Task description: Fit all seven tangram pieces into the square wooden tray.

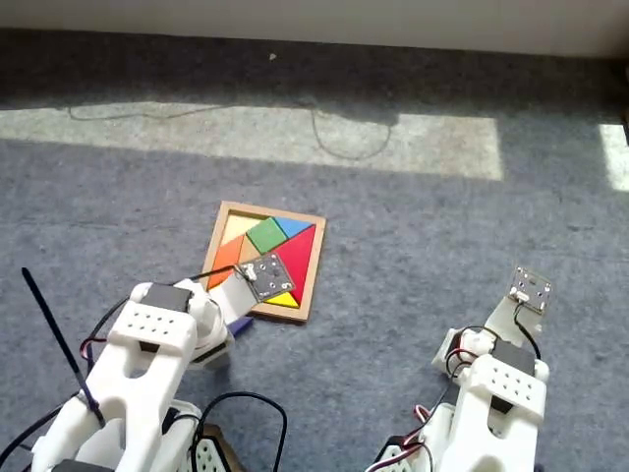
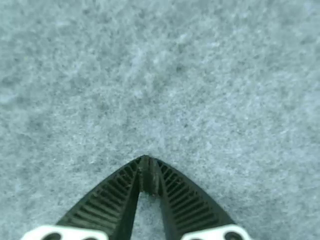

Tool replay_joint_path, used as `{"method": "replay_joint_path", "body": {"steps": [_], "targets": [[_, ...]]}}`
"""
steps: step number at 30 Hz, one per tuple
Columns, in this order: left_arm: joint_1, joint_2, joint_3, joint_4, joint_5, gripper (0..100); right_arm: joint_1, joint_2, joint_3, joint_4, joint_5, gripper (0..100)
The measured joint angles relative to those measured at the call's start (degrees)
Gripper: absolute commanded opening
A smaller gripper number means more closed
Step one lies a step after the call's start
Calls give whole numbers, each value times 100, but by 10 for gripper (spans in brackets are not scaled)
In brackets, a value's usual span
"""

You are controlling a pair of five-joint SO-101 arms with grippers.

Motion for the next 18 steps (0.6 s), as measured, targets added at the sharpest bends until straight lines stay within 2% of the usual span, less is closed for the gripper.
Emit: {"method": "replay_joint_path", "body": {"steps": [18], "targets": [[35, 0, 26, -457, 316, 259, 0, 0, 0, 0, 0, 5]]}}
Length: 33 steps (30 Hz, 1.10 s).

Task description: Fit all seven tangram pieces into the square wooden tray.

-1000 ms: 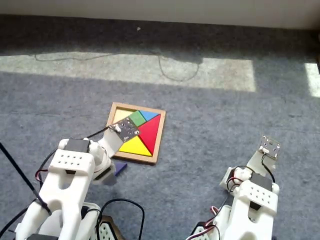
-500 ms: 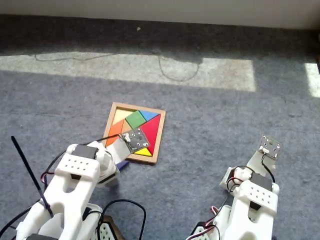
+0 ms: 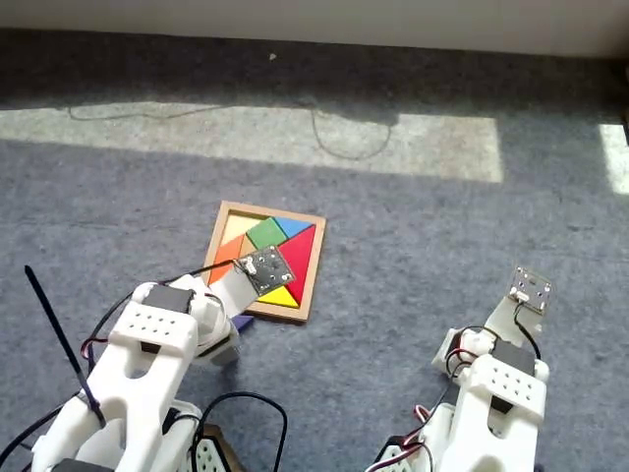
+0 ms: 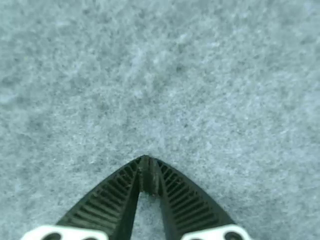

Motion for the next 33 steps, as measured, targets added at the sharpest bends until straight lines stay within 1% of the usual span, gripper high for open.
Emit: {"method": "replay_joint_path", "body": {"steps": [5, 8, 12, 15, 18, 22, 25, 29, 33], "targets": [[0, 0, 0, -44, 9, 259, 0, 0, 0, 0, 0, 5], [0, 290, -132, -53, 220, 258, 0, 0, 0, 0, 0, 5], [0, 1380, -914, -18, 343, 207, 0, 0, 0, 0, 0, 5], [26, 2330, -1600, 422, 387, 182, 0, 0, 0, 0, 0, 5], [53, 2813, -1996, 703, 396, 152, 0, 0, 0, 0, 0, 5], [62, 2857, -2057, 774, 396, 63, 0, 0, 0, 0, 0, 5], [62, 2857, -2057, 782, 404, 24, 0, 0, 0, 0, 0, 5], [62, 2734, -2057, 844, 387, 18, 0, 0, 0, 0, 0, 5], [44, 2286, -2048, 1046, 527, 17, 0, 0, 0, 0, 0, 5]]}}
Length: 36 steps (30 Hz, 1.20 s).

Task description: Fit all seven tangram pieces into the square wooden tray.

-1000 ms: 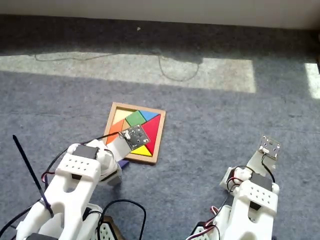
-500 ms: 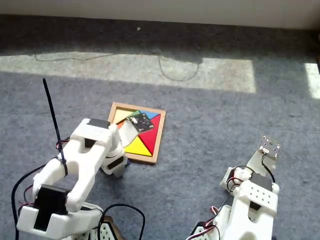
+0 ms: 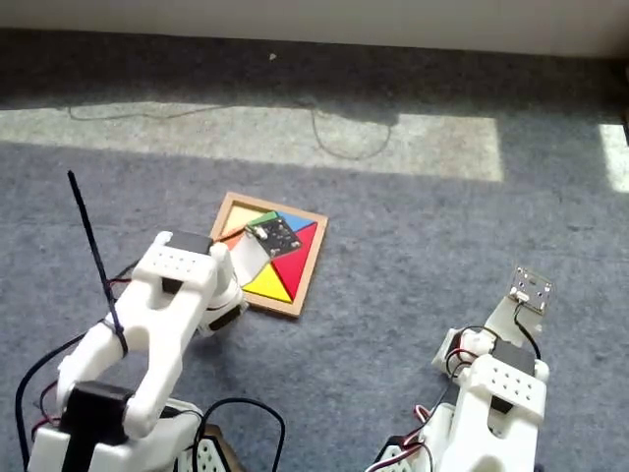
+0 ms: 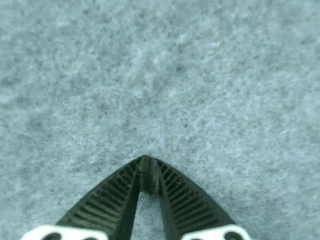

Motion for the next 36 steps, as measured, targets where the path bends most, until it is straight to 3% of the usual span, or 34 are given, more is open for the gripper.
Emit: {"method": "replay_joint_path", "body": {"steps": [9, 15, 32, 36], "targets": [[0, -1565, -9, 457, 176, 17, 0, 0, 0, 0, 0, 5], [0, -1662, -158, 299, 369, 17, 0, 0, 0, 0, 0, 5], [149, 1354, -2673, -9, 88, 24, 0, 0, 0, 0, 0, 5], [185, 1987, -3200, -26, 26, 141, 0, 0, 0, 0, 0, 5]]}}
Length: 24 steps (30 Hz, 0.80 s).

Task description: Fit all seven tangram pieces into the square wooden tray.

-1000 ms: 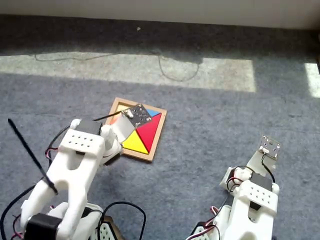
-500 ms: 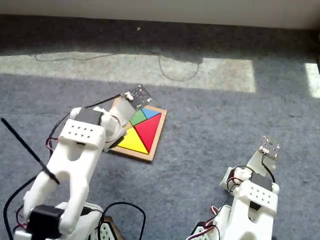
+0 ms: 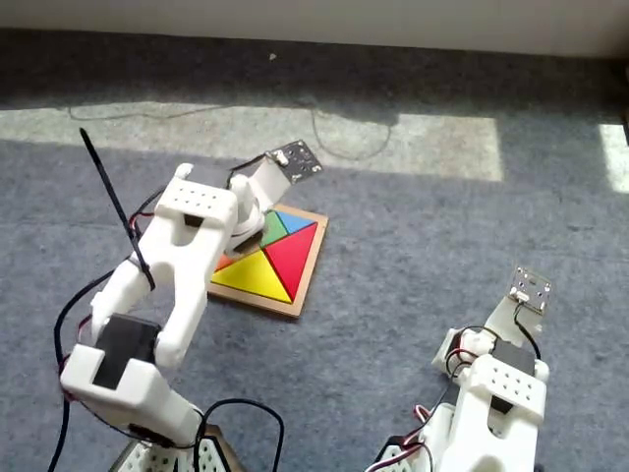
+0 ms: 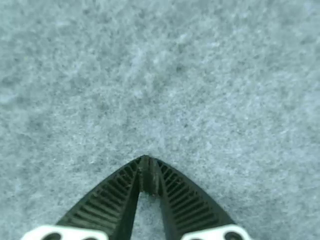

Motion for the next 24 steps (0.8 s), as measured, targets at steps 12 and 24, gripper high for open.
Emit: {"method": "replay_joint_path", "body": {"steps": [12, 24], "targets": [[-53, 976, -1011, 0, 0, 223, 0, 0, 0, 0, 0, 5], [-677, 1626, -2268, 0, 0, 223, 0, 0, 0, 0, 0, 5]]}}
